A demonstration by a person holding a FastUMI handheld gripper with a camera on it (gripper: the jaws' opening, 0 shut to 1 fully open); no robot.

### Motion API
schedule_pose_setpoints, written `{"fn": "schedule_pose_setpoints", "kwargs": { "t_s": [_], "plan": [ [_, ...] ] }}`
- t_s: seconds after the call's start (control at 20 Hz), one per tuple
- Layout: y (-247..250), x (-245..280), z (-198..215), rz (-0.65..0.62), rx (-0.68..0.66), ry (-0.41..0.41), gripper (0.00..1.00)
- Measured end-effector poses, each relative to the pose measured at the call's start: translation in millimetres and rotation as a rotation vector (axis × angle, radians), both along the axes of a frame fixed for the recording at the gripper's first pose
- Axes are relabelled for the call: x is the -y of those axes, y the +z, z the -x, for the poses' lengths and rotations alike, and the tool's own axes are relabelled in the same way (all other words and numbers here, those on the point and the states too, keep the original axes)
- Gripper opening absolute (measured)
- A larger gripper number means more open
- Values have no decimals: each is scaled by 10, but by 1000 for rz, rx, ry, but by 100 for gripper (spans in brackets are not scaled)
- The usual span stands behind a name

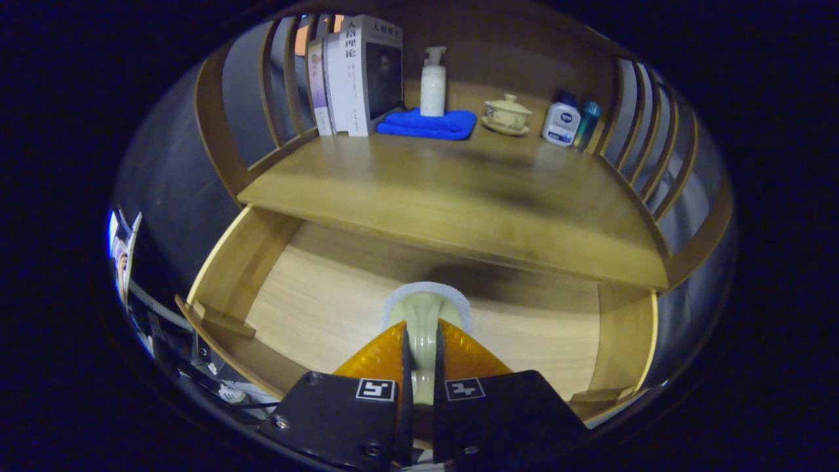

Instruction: Pull open the drawer, take out the items inside it, and place them on the countertop above the cabinet.

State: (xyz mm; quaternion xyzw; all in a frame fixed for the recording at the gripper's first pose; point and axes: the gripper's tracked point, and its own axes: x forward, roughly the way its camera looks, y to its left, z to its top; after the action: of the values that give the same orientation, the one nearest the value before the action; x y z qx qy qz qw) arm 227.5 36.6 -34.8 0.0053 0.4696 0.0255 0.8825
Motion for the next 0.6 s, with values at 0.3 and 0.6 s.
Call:
{"fn": "schedule_pose_setpoints", "kwargs": {
  "t_s": [0.3,0.6],
  "plan": [
    [422,24,-45,-8,62,3,14],
    [839,151,-448,-54,161,-61,14]
  ]
}}
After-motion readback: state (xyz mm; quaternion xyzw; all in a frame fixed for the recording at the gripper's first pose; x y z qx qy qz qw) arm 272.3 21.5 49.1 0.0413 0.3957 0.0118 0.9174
